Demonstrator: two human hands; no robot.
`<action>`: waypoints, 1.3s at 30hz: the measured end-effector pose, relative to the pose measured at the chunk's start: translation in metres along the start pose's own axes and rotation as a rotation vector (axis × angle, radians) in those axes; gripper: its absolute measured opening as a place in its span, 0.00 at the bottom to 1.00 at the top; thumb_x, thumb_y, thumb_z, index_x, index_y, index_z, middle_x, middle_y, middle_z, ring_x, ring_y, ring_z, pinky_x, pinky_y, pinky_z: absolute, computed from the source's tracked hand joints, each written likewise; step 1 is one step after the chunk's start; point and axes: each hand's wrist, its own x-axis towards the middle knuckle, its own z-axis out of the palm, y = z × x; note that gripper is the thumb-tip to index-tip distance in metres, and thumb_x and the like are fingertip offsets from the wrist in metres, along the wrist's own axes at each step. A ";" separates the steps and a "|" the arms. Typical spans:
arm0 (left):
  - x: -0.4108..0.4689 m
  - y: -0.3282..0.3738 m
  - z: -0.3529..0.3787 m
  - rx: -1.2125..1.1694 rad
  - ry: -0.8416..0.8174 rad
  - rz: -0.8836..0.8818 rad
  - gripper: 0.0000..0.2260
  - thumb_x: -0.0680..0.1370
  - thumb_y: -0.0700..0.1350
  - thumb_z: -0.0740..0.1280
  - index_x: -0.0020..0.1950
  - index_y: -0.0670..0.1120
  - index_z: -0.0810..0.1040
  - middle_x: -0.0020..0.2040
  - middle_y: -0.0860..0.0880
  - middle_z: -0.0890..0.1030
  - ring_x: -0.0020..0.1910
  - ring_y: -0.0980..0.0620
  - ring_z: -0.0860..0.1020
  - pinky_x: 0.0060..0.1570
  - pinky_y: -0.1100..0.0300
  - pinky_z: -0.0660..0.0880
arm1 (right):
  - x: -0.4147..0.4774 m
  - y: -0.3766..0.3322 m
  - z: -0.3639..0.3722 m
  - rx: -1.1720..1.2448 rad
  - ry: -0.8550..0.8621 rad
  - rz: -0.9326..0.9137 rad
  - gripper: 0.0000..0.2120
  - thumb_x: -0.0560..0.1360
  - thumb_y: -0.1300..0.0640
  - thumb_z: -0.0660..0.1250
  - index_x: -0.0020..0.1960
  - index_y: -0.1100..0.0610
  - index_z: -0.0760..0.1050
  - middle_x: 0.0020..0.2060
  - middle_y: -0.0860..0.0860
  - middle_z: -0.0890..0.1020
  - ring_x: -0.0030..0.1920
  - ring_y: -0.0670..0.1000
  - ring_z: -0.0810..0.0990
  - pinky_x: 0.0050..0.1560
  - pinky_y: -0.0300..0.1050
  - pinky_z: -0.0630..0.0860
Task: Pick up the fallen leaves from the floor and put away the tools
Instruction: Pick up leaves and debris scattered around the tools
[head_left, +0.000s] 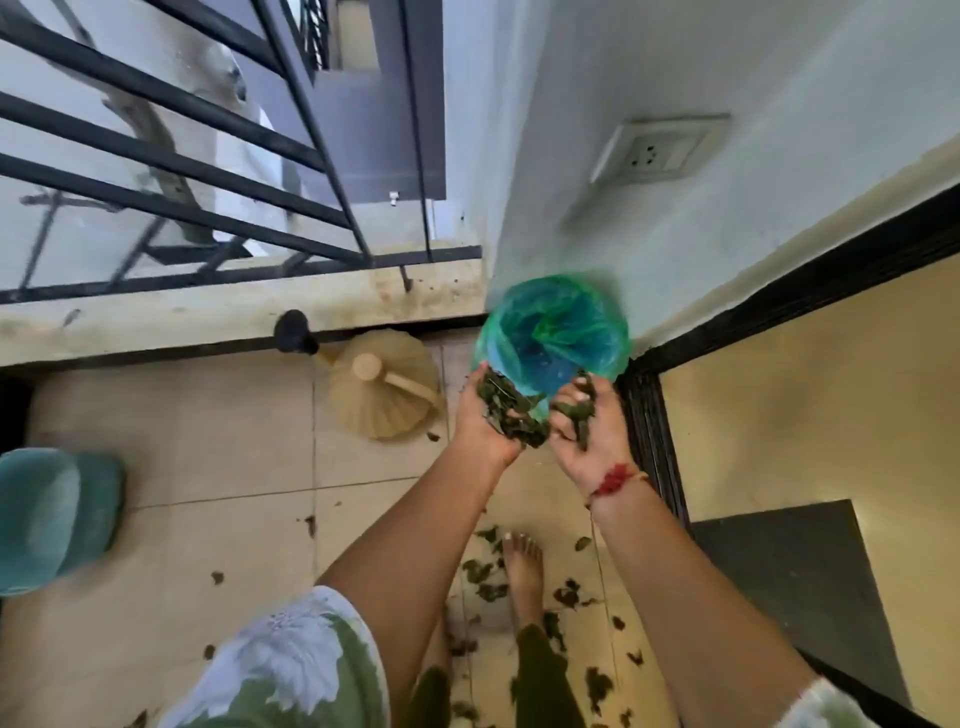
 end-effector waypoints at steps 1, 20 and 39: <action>0.024 -0.003 -0.003 0.002 -0.005 -0.009 0.24 0.81 0.55 0.51 0.67 0.42 0.73 0.54 0.39 0.81 0.55 0.42 0.77 0.57 0.51 0.73 | 0.022 -0.001 -0.006 -0.015 0.004 -0.006 0.15 0.81 0.54 0.54 0.35 0.53 0.64 0.20 0.44 0.65 0.17 0.41 0.61 0.14 0.33 0.52; 0.204 -0.012 0.043 0.228 0.163 -0.076 0.24 0.80 0.61 0.57 0.60 0.41 0.75 0.56 0.37 0.79 0.55 0.40 0.78 0.52 0.45 0.73 | 0.225 -0.061 -0.054 -0.205 0.363 -0.096 0.13 0.82 0.50 0.55 0.50 0.57 0.72 0.39 0.53 0.76 0.41 0.53 0.76 0.46 0.50 0.75; 0.197 -0.021 0.025 -0.024 0.257 0.013 0.31 0.80 0.58 0.58 0.78 0.45 0.53 0.76 0.43 0.62 0.75 0.46 0.61 0.71 0.49 0.60 | 0.195 -0.085 -0.056 -0.185 0.343 -0.035 0.20 0.81 0.58 0.56 0.73 0.57 0.62 0.74 0.55 0.60 0.74 0.56 0.59 0.71 0.54 0.57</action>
